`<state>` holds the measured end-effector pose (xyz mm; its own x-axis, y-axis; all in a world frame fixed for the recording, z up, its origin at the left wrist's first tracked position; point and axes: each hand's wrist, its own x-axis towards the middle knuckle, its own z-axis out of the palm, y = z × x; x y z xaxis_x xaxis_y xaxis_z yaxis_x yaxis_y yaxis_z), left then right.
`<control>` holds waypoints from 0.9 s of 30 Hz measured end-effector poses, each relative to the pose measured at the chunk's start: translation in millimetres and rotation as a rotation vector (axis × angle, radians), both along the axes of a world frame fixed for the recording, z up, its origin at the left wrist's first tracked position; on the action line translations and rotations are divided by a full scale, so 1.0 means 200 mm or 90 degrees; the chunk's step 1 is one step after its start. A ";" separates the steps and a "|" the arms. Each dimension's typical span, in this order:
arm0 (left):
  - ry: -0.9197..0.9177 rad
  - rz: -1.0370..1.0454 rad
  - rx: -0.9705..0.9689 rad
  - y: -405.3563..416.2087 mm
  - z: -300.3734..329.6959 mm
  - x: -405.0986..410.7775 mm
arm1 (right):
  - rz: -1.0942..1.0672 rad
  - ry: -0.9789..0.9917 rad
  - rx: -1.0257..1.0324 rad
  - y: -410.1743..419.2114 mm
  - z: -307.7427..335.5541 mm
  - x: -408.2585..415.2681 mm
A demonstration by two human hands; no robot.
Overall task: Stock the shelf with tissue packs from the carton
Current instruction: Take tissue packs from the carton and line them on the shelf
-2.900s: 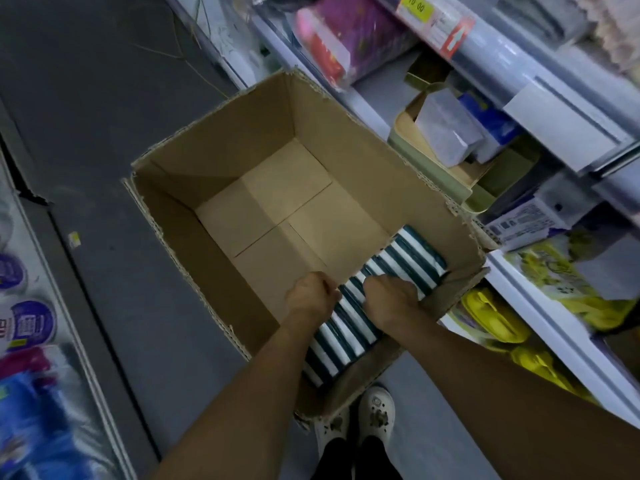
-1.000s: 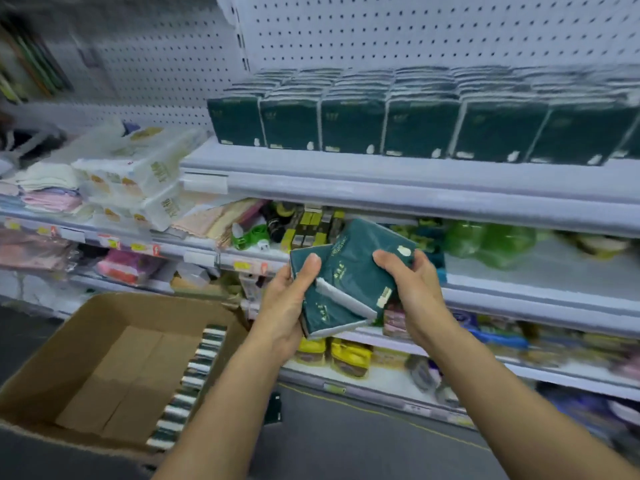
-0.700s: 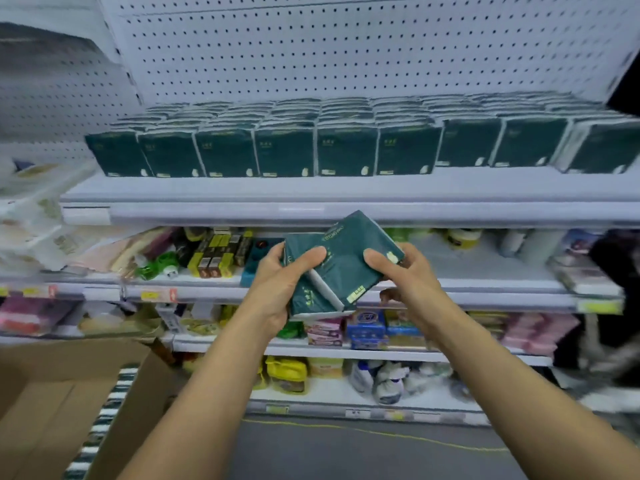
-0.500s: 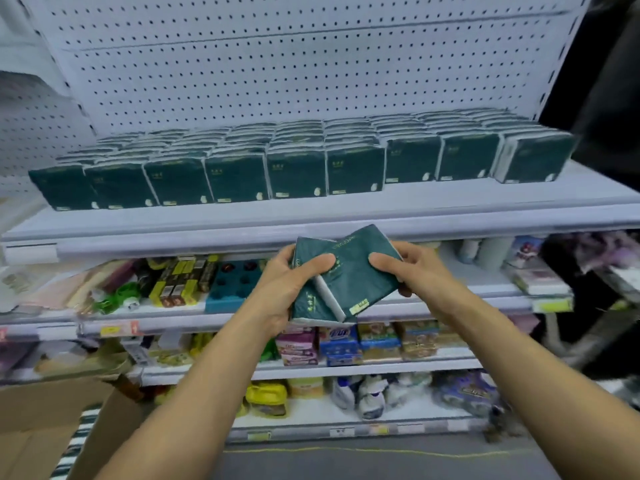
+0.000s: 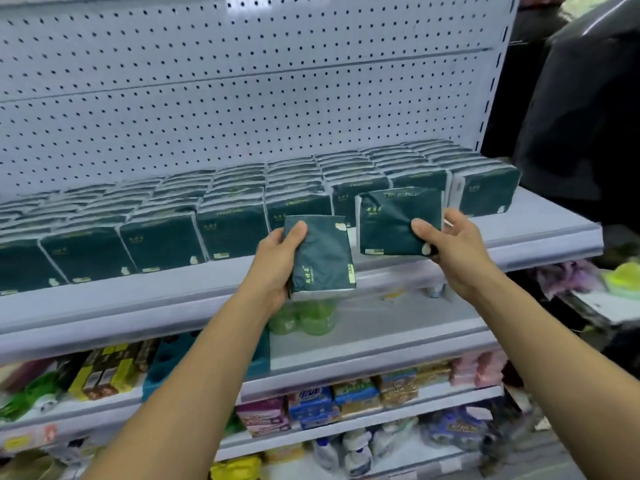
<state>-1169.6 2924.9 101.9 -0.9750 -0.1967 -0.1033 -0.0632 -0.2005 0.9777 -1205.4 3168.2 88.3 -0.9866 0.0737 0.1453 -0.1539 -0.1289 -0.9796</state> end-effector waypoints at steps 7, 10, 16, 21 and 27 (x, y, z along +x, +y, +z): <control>-0.024 -0.031 -0.007 -0.05 -0.01 -0.18 | -0.048 0.015 0.242 -0.06 0.01 -0.27; -0.034 -0.049 -0.009 -0.06 -0.02 -0.22 | -0.065 0.028 0.353 -0.10 0.02 -0.34; -0.036 -0.081 0.003 -0.05 -0.02 -0.25 | -0.074 0.028 0.389 -0.12 -0.02 -0.44; -0.035 -0.080 -0.014 -0.02 -0.02 -0.25 | -0.078 0.024 0.351 -0.12 -0.03 -0.46; -0.004 -0.102 -0.087 0.09 0.02 -0.26 | -0.094 0.192 0.323 -0.06 0.03 -0.34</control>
